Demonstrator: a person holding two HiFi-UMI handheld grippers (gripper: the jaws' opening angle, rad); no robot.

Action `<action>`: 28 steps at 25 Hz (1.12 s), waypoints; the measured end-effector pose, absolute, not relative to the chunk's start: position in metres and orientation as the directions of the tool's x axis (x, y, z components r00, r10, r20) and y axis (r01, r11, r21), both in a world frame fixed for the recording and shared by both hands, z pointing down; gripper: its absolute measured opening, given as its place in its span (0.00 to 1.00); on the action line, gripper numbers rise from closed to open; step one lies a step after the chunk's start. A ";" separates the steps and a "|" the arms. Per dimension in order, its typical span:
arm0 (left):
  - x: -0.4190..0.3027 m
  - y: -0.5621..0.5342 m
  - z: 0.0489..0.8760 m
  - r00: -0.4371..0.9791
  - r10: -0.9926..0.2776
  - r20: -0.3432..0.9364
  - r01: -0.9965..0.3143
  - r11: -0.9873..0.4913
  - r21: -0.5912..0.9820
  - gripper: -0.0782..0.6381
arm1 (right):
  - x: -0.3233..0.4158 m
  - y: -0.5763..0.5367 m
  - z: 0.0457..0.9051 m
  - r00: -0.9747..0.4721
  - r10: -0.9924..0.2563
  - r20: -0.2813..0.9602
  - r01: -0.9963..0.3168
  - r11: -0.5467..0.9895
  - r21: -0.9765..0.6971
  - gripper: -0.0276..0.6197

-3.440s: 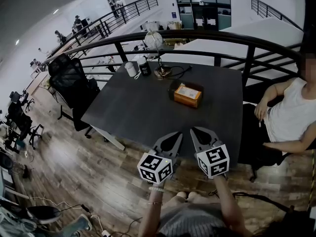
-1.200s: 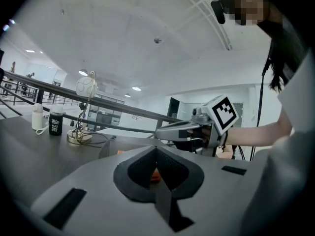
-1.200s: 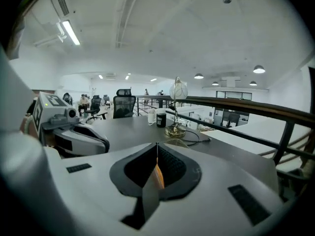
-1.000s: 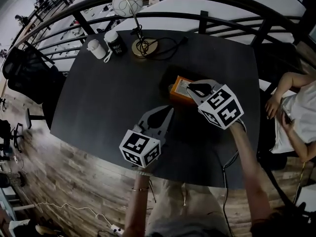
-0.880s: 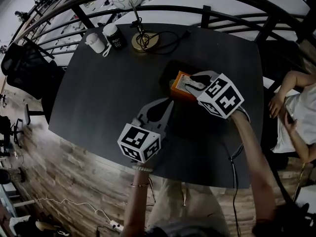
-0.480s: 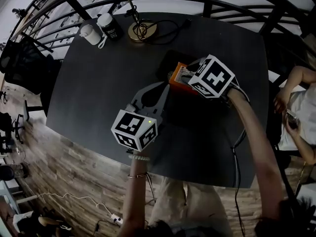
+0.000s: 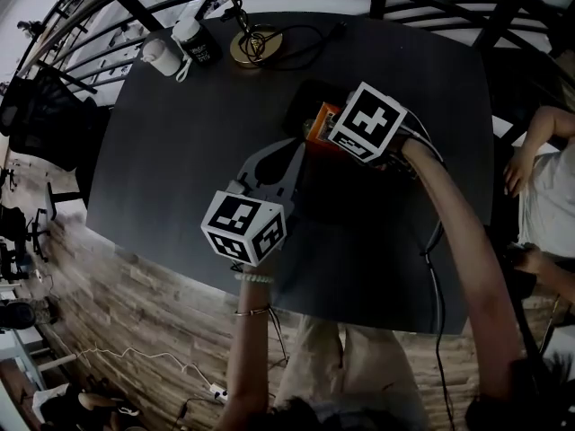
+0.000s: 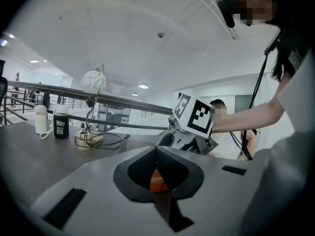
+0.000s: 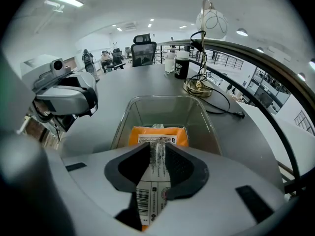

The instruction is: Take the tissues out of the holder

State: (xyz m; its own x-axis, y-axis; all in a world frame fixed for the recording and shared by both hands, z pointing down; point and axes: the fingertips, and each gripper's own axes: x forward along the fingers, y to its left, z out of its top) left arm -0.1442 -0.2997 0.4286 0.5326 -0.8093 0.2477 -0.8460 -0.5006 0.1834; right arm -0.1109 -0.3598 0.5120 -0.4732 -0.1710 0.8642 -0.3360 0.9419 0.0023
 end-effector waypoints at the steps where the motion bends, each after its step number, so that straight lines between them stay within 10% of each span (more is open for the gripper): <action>1: -0.144 -0.299 0.430 0.533 -0.809 0.249 -0.846 -0.500 0.186 0.12 | -0.111 -0.360 0.512 -0.466 -0.174 0.868 -0.328 0.945 0.014 0.18; 28: -0.154 -0.287 0.370 0.579 -0.797 0.170 -0.815 -0.570 0.105 0.12 | -0.083 -0.373 0.379 -0.668 -0.592 0.451 -0.600 0.787 0.146 0.06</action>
